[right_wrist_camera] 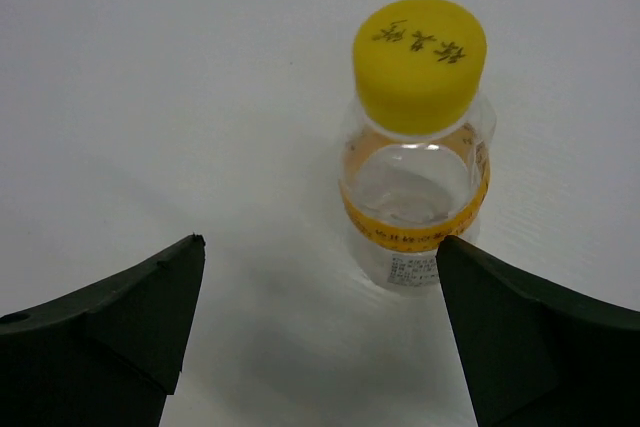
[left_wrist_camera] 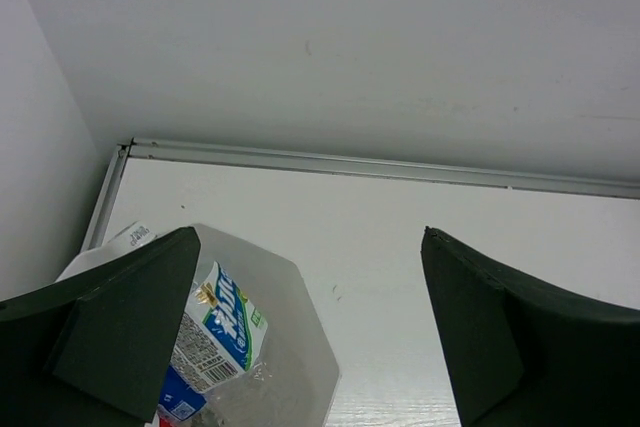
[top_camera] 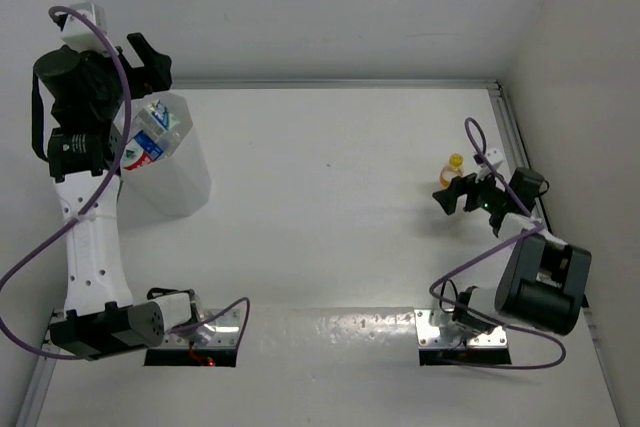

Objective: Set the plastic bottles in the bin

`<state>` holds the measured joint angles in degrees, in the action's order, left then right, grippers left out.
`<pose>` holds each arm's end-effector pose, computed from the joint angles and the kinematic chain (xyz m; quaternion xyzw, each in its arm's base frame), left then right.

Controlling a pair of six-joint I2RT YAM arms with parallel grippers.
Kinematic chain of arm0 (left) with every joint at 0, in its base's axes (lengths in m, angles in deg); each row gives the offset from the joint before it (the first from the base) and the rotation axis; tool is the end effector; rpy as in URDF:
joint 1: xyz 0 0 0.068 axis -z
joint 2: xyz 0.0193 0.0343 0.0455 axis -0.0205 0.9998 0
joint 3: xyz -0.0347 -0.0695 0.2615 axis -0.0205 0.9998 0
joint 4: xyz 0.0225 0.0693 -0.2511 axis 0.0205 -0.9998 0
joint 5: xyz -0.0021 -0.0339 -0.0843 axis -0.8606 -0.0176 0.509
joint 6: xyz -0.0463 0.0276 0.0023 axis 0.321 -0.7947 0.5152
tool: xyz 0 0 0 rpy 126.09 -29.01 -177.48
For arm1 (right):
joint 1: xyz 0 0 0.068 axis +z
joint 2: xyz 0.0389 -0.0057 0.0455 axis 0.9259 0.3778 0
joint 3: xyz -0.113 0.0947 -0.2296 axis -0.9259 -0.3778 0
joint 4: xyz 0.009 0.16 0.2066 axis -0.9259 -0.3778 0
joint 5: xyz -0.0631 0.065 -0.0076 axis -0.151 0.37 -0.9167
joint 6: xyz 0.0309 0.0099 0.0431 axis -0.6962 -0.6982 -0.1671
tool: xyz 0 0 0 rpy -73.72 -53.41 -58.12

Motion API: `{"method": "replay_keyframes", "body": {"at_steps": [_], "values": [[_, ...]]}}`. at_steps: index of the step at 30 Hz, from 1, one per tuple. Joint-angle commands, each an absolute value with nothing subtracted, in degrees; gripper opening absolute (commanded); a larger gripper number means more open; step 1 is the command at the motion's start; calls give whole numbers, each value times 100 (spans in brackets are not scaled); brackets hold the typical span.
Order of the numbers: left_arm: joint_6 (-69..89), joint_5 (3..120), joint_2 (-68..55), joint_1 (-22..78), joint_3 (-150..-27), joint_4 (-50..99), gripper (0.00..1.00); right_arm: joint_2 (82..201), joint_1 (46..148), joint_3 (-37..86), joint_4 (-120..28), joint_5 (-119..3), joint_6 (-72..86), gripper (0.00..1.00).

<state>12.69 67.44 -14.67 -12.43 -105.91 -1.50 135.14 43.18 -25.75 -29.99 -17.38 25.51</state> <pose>0.2269 0.0460 0.5028 -0.0900 0.7105 -0.0949 0.6915 0.2251 -0.0742 0.1651 -0.0966 0.8248 0.2087 0.5166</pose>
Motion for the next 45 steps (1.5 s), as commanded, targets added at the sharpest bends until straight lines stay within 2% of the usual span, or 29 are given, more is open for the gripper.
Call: {"method": "replay_keyframes", "body": {"at_steps": [1, 5, 9, 13, 15, 16, 19, 20, 22, 23, 27, 29, 30, 33, 35, 36, 39, 42, 45], "values": [[1325, 6836, -1454, -1306, -10576, 109, 100, 14046, 4302, -2352, -1990, -1676, 2661, 95], [1324, 6836, -1401, -1306, -10524, 109, 100, 14556, 4319, -2229, -1392, -1843, 2626, 87], [1324, 6836, -1349, -1306, -10471, 161, 100, 14838, 4372, -2009, -1294, -1869, 2705, 87], [1324, 6897, -1348, -1306, -10418, 214, 100, 15214, 4416, -1720, -1127, -1616, 2714, 94], [1324, 6897, -1348, -1306, -10356, 214, 100, 15373, 4503, -1553, -1197, -1475, 2784, 94], [1324, 6897, -1348, -1306, -10356, 214, 100, 15418, 4521, -1500, -1328, -1439, 2854, 91], [1324, 6949, -1348, -1359, -10356, 214, 100, 15602, 4687, -1350, -1382, -1360, 2925, 74], [1324, 6950, -1348, -1359, -10356, 214, 100, 15672, 4714, -1297, -1391, -1351, 2969, 64], [1324, 7081, -1348, -1359, -10356, 214, 100, 15734, 4872, -1244, -1513, -1334, 2987, 54], [1324, 7160, -1348, -1359, -10356, 266, 98, 15717, 4934, -1175, -1653, -1334, 3100, 45], [1210, 8176, -1541, -1412, -10129, 679, 93, 15445, 5127, -815, -2372, -1018, 3206, 21], [1087, 8740, -1647, -1412, -10023, 890, 87, 15025, 5232, -533, -2857, -851, 3058, 16], [1017, 9482, -1700, -1412, -10022, 891, 86, 14814, 5320, -158, -3093, -711, 2787, 12], [641, 10497, -1761, -1133, -9891, 647, 86, 14356, 5653, 519, -3377, -464, 1490, 2], [297, 10685, -1919, -868, -9751, 400, 91, 14111, 5934, 750, -2835, -446, -32, 0], [87, 10685, -1989, -736, -9663, 216, 91, 14074, 6136, 986, -2667, -463, -1368, 0], [6, 10414, -2191, -139, -9337, -31, 100, 13933, 6734, 1339, -1866, -682, -2694, 0], [6, 10465, -2245, 502, -9135, -32, 100, 13889, 7708, 1689, -1760, -1095, -3322, 0], [58, 10466, -2193, 741, -9135, -32, 100, 14029, 8123, 2041, -1751, -1227, -3552, 0]]}}
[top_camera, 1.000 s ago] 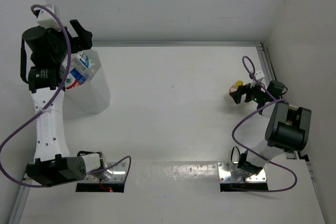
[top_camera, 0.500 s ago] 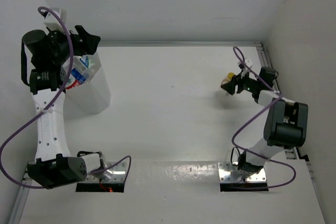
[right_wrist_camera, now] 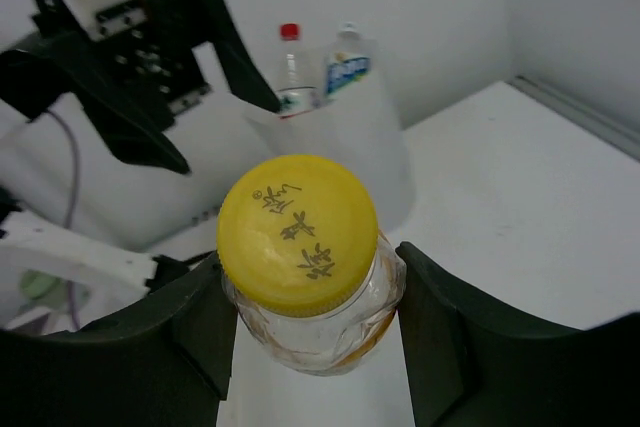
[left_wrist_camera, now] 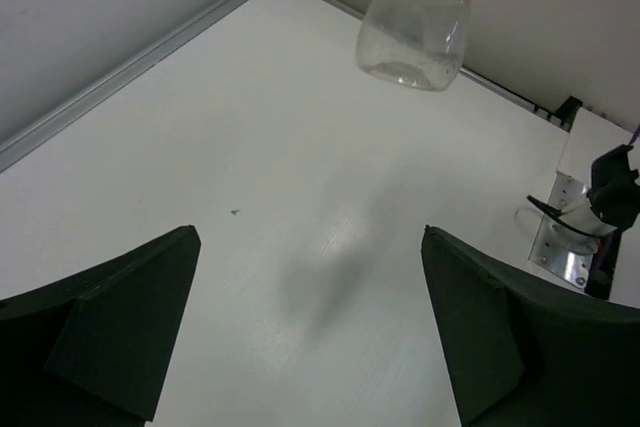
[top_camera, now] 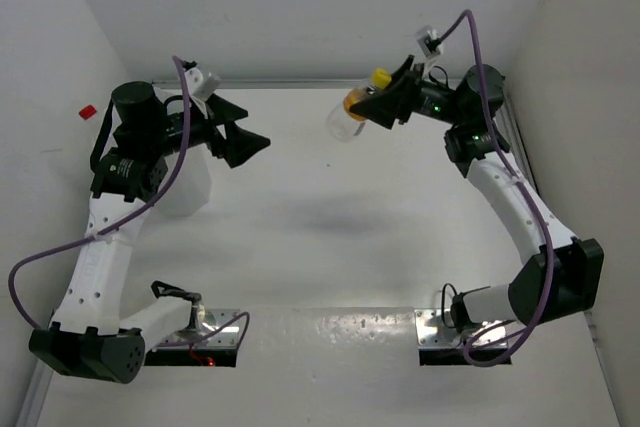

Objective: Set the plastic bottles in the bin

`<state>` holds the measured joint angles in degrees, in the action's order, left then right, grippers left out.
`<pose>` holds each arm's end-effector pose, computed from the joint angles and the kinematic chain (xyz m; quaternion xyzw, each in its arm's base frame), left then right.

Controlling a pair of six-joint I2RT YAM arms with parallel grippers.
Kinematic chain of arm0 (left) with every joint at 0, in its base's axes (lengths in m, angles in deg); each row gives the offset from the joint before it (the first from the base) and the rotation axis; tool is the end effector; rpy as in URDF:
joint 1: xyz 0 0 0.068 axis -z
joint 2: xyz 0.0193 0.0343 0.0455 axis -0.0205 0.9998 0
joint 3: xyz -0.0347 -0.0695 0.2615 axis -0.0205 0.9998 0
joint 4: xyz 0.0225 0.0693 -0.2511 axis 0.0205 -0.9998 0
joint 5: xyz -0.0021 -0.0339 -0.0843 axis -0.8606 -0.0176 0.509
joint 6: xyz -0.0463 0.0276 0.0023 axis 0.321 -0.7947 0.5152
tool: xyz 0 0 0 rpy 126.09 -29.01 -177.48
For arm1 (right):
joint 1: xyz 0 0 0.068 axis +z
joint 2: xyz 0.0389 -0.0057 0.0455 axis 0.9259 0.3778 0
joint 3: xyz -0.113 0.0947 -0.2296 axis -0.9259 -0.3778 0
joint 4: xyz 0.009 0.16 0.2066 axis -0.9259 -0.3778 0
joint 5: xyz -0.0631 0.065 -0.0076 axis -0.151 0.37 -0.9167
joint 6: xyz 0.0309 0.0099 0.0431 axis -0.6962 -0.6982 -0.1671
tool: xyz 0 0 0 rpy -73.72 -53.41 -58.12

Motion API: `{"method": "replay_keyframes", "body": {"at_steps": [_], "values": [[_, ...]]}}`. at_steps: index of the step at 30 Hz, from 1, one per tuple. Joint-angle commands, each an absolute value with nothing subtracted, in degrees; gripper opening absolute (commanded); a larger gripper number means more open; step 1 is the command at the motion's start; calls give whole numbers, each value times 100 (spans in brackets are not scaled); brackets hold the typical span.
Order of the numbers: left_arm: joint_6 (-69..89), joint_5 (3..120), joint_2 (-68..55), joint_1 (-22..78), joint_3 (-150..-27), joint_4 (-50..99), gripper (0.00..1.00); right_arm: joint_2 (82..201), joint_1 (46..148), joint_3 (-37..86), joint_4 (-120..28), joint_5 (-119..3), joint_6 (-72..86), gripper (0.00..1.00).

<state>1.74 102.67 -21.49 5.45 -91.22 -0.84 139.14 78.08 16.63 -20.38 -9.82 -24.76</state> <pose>0.2064 -0.0424 0.4478 0.2757 0.6880 -0.3577 0.5681 0.3017 0.0844 0.4056 -0.2203 0.6205 0.5500 0.5138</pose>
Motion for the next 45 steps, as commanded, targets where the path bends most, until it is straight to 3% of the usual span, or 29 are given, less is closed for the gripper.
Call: {"method": "replay_keyframes", "body": {"at_steps": [1, 9, 29, 33, 34, 35, 36, 37, 38, 40, 41, 45], "values": [[111, 10466, -2192, 802, -9282, -32, 100, 14108, 8299, 2113, -1795, -1263, -3674, 0], [296, 10536, -1911, 1479, -9459, -32, 100, 14459, 9011, 2667, -1979, -1360, -3579, 0], [1253, 10914, -1392, 1866, -9688, 821, 100, 15075, 9935, 3502, -2076, -1483, -3298, 0], [1254, 10914, -1392, 1866, -9627, 821, 79, 15128, 10023, 3607, -2041, -1518, -3307, 0], [1254, 10914, -1453, 1866, -9627, 821, 65, 15128, 10023, 3625, -2050, -1518, -3333, 0], [1254, 10914, -1454, 1814, -9566, 821, 58, 15154, 10041, 3660, -2059, -1518, -3315, 0], [1254, 10914, -1515, 1814, -9565, 821, 50, 15137, 10032, 3669, -2102, -1518, -3315, 5], [1323, 10966, -1515, 1701, -9513, 821, 26, 15128, 10023, 3712, -2164, -1570, -3280, 36], [1402, 10967, -1515, 1508, -9452, 821, 16, 15119, 9988, 3730, -2312, -1614, -3280, 57], [1552, 10880, -1690, 1244, -9451, 768, 3, 15067, 9822, 3809, -2637, -1772, -3271, 88], [1622, 10748, -1743, 860, -9451, 681, 1, 15040, 9682, 3844, -2734, -1903, -3245, 100], [1623, 9549, -1963, -116, -9993, -135, 0, 14900, 8830, 3740, -2779, -1940, -3306, 100]]}}
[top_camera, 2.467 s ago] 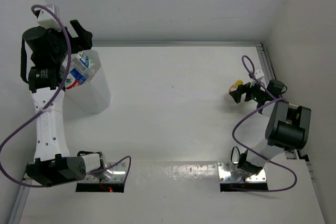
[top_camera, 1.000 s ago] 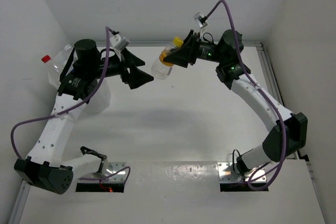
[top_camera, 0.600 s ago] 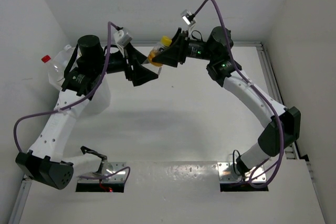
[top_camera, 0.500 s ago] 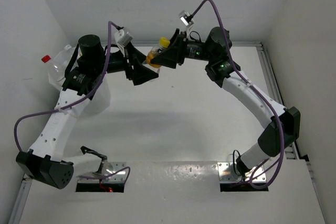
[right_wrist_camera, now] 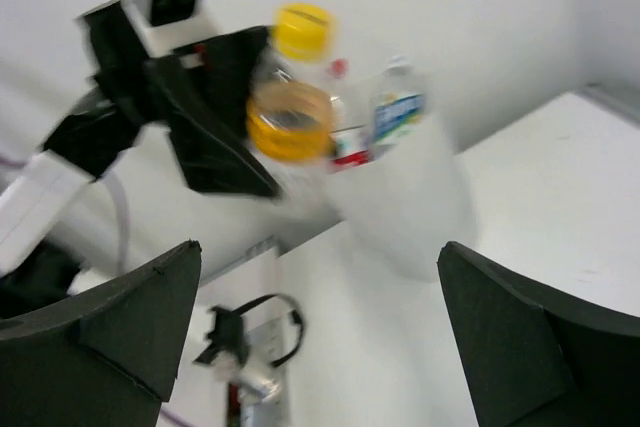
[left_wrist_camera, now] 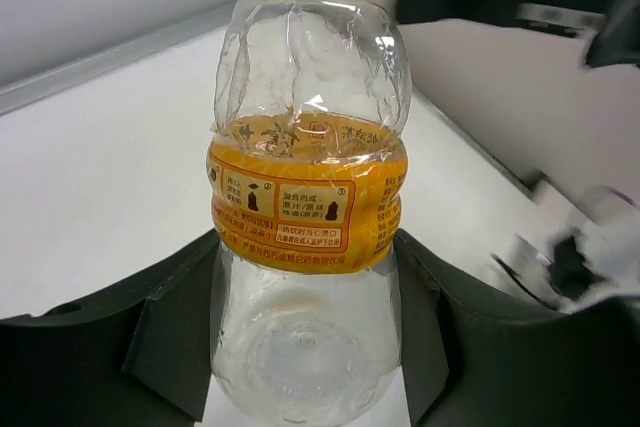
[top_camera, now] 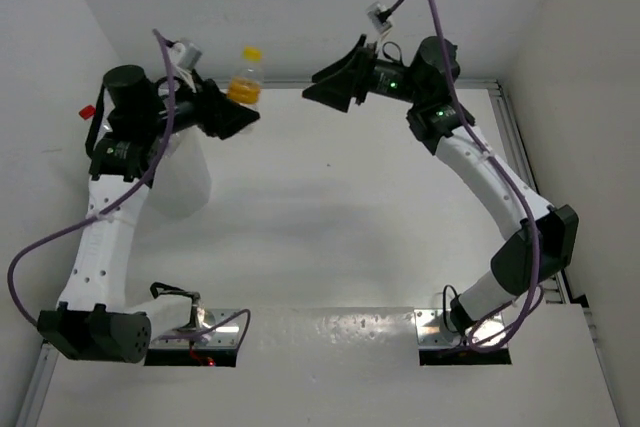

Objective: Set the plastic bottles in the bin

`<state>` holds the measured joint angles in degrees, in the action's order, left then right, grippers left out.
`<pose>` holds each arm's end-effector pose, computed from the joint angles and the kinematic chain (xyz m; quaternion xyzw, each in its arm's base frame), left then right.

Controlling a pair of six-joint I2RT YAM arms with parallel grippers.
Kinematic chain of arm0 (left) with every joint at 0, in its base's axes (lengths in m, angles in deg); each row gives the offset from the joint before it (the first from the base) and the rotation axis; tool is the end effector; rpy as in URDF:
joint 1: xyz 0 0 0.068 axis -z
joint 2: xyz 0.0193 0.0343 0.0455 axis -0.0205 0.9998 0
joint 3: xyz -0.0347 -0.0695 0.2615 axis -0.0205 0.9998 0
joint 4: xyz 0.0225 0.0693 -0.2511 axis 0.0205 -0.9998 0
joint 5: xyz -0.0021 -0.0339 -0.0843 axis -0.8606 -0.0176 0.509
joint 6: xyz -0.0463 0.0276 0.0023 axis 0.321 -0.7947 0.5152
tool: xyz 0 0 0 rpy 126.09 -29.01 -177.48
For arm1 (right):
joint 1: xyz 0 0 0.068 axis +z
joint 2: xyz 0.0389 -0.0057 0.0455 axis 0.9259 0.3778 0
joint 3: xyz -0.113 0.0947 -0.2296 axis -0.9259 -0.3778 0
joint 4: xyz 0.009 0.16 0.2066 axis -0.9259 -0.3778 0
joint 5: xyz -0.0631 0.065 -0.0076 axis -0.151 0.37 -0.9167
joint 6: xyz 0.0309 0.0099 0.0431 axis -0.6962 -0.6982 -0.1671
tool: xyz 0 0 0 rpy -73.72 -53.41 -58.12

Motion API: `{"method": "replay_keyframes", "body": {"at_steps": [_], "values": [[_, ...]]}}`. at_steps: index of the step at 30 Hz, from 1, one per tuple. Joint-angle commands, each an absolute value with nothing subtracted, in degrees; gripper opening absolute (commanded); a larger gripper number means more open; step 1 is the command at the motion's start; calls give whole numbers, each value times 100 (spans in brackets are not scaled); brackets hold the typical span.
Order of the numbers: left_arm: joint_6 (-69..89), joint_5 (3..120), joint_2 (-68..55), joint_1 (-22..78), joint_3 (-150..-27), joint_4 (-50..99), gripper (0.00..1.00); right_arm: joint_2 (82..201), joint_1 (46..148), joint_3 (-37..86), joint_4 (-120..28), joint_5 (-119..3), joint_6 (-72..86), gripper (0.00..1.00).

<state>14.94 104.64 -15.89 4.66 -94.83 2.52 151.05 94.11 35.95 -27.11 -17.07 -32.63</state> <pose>0.2334 -0.0420 0.4540 0.2053 0.7056 -0.4259 0.5279 0.3165 0.1860 0.4450 -0.2191 0.6083 0.6294 0.4310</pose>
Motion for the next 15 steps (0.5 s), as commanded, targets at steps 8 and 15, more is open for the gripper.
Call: {"method": "replay_keyframes", "body": {"at_steps": [8, 15], "values": [[1789, 7065, -1709, -1490, -10409, -1385, 0, 14355, 7896, 2703, -2649, -1536, -2876, 100], [2133, 7477, -1498, -2133, -9750, -1158, 0, 14100, 7475, 1665, -2024, -1159, -2937, 100]]}}
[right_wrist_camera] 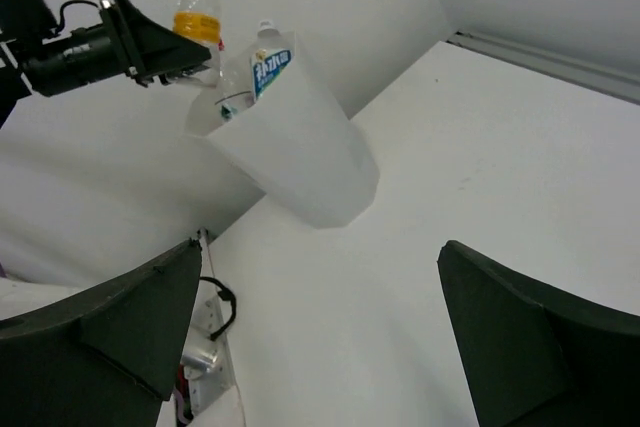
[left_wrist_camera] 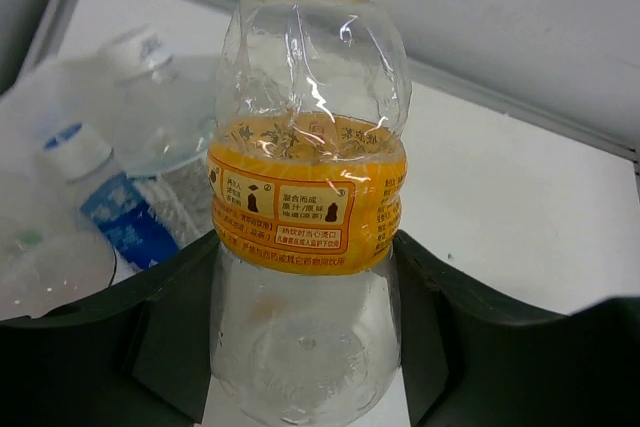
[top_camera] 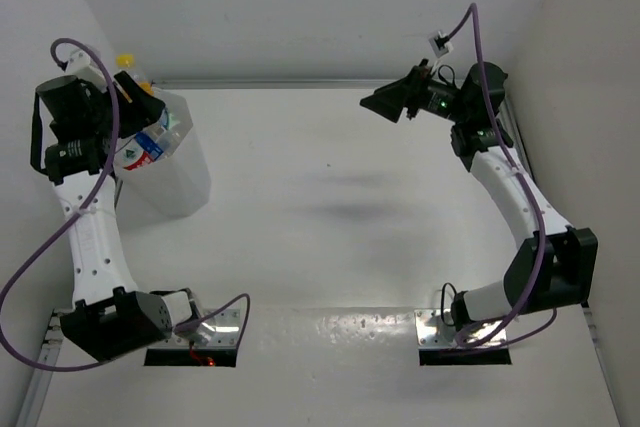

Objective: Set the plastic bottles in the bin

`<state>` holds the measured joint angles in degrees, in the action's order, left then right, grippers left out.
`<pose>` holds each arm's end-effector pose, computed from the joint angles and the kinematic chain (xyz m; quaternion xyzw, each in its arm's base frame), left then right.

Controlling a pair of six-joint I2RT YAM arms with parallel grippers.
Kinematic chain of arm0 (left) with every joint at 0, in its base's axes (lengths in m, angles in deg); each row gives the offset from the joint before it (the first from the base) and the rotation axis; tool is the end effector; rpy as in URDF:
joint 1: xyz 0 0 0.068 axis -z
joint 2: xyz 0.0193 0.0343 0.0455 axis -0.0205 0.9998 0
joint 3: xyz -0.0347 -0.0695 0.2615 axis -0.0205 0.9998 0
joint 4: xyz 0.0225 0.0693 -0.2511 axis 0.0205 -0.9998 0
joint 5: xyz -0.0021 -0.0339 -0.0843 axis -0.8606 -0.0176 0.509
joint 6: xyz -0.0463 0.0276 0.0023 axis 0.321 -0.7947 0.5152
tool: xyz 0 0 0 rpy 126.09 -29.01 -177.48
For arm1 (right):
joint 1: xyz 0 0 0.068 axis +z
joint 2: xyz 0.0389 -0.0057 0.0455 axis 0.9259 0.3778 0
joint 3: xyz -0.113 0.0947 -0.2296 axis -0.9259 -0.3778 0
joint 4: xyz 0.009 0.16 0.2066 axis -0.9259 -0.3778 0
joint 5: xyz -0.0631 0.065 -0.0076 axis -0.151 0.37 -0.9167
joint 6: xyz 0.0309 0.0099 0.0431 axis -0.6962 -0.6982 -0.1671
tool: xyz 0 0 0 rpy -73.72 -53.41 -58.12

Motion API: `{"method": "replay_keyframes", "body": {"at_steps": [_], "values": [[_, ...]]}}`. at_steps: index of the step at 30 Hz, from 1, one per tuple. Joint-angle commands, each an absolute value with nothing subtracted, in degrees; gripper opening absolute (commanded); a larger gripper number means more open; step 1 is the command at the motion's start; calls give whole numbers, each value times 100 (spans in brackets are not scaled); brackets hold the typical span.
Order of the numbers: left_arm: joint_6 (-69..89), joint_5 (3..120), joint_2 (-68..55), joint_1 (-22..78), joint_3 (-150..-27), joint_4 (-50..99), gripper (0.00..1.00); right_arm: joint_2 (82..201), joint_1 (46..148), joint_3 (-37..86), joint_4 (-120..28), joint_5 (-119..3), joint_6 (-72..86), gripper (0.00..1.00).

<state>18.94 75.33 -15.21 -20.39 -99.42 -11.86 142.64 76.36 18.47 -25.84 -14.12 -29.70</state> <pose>0.2250 0.0746 0.4500 -0.1821 0.7802 -0.1515 0.5790 0.3244 0.0768 0.3897 -0.1263 0.6700 0.5540 0.4778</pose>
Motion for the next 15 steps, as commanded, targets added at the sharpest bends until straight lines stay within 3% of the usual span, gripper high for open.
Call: {"method": "replay_keyframes", "body": {"at_steps": [1, 6, 12, 14, 15], "values": [[2133, 7477, -1498, -2185, -9619, -1157, 0, 14108, 7422, 1621, -1989, -1132, -2955, 100], [2001, 7425, -1682, -2238, -9345, -1157, 0, 14117, 7272, 1551, -1971, -1035, -2920, 100], [1693, 7082, -1928, -2343, -9205, -1455, 9, 14030, 7246, 1524, -2478, -1070, -2665, 100], [1545, 7082, -1929, -2404, -9205, -1525, 25, 13968, 7246, 1594, -2620, -1079, -2464, 100], [1544, 7082, -1981, -2405, -9205, -1613, 40, 13942, 7255, 1603, -2795, -1113, -2428, 100]]}}
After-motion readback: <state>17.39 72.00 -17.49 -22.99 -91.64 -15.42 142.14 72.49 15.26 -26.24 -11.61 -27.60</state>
